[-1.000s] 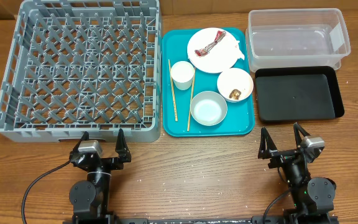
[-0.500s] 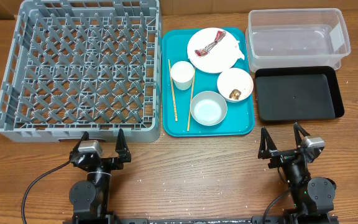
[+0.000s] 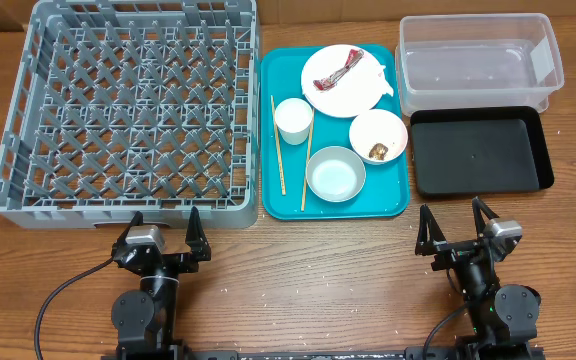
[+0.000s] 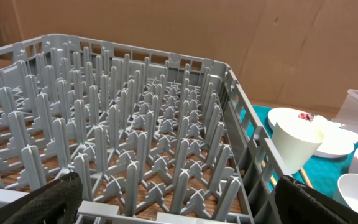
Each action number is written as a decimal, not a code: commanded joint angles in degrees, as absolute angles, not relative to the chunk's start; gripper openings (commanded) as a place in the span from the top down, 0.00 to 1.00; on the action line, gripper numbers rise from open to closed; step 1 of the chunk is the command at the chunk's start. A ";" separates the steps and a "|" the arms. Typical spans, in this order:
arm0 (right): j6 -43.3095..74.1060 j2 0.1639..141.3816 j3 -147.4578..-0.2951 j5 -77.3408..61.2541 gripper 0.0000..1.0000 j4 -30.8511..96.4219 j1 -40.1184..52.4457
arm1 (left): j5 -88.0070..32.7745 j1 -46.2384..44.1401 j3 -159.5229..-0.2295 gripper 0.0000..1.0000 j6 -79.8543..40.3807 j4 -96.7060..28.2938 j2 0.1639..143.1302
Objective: Sort waste into correct bins and load items into the dishwasher
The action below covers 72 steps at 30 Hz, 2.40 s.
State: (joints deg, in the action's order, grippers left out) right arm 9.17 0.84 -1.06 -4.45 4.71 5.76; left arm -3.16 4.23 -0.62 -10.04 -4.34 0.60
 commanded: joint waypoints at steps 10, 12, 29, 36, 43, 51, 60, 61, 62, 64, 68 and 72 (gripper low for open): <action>8.93 0.23 -0.47 -3.95 0.00 4.38 5.89 | -2.37 4.49 -0.27 0.00 -8.97 -4.32 0.47; 8.93 0.23 -0.47 -3.95 0.00 4.38 5.89 | -2.37 4.49 -0.27 0.00 -8.97 -4.32 0.47; 8.93 0.23 -0.47 -3.95 0.00 4.01 5.89 | -2.37 4.49 -0.27 0.00 -8.97 -4.32 0.47; 8.95 0.34 -0.58 -9.23 0.00 0.86 5.89 | -2.37 4.49 -0.27 0.00 -8.97 -4.32 0.47; 8.88 1.08 -6.48 -10.41 0.00 0.78 5.89 | -2.37 4.49 -0.27 0.00 -8.97 -4.32 0.47; 8.86 12.25 -22.57 -10.87 0.00 7.42 5.89 | -2.37 4.49 -0.27 0.00 -8.97 -4.32 0.47; 8.47 36.97 -46.63 -16.93 0.00 16.80 5.89 | -2.37 4.49 -0.27 0.00 -8.97 -4.32 0.47; 8.47 41.45 -51.05 -17.80 0.00 19.79 5.96 | -2.37 4.49 -0.27 0.00 -8.97 -4.32 0.47; 8.49 43.75 -53.36 -18.35 0.00 21.41 5.98 | -2.37 4.49 -0.27 0.00 -8.97 -4.32 0.47; 8.47 51.53 -61.45 -19.70 0.00 27.09 6.35 | -2.37 4.49 -0.27 0.00 -8.97 -4.32 0.47; 8.47 67.85 -79.37 -21.50 0.00 39.31 8.32 | -2.37 4.49 -0.27 0.00 -8.97 -4.32 0.47; 8.43 82.67 -95.98 -23.68 0.00 49.47 11.07 | -2.37 4.49 -0.27 0.00 -8.97 -4.32 0.47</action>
State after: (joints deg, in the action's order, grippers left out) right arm 8.82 73.17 -84.44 -20.82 45.15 8.80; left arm -2.76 4.23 -0.56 -10.04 -4.29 0.64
